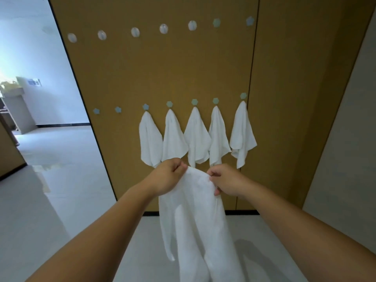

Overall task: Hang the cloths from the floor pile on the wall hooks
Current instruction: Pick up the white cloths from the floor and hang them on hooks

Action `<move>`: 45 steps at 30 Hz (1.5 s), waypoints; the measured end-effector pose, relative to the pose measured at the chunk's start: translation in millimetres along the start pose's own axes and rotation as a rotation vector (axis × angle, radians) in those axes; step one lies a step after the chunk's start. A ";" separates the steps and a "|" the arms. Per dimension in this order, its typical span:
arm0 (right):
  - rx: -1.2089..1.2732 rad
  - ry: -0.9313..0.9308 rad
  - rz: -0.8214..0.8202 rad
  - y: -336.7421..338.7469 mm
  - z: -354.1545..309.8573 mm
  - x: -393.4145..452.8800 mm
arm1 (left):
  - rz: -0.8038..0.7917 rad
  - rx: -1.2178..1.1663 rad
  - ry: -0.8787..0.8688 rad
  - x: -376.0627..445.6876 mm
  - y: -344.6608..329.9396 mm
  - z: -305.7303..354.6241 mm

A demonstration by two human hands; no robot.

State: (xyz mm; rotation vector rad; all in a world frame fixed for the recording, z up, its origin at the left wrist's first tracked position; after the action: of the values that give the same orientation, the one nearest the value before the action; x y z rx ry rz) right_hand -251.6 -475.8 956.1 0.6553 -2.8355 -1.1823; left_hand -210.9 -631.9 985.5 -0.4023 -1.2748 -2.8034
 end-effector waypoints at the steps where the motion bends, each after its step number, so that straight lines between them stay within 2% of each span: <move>1: -0.007 0.010 0.004 -7.3 -12.1 9.3 | 0.002 0.001 0.009 0.8 10.3 -15.1; 6: -0.078 0.031 -0.018 -41.2 -62.9 57.1 | 0.016 0.037 0.043 9.7 55.3 -78.1; 13: -0.057 0.073 -0.020 -76.4 -111.2 146.3 | 0.089 0.052 0.112 43.6 103.3 -151.5; 22: -0.042 0.259 -0.135 -115.5 -176.7 290.8 | 0.201 0.183 0.200 125.2 165.4 -255.2; 30: -0.071 0.364 -0.225 -128.6 -223.7 408.7 | 0.262 0.162 0.286 195.1 200.3 -332.6; 38: -0.112 0.382 -0.208 -152.4 -256.4 510.1 | 0.257 0.135 0.273 257.9 227.8 -412.3; 45: -0.158 0.325 -0.185 -196.2 -285.4 604.4 | 0.156 0.120 0.177 324.7 263.8 -507.0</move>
State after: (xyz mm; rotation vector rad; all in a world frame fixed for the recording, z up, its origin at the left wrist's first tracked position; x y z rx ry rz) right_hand -684.7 -1020.9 932.6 1.0130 -2.4302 -1.1806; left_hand -599.0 -1160.5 941.1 -0.2310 -1.3039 -2.5539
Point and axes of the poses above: each hand's wrist, its own x-axis towards the middle knuckle, its own y-axis out of the back of the hand, z = x × y, the point moved 9 cm from there along x, towards the middle knuckle, and after that the axes turned 8 degrees about -y, right-handed, at the moved point
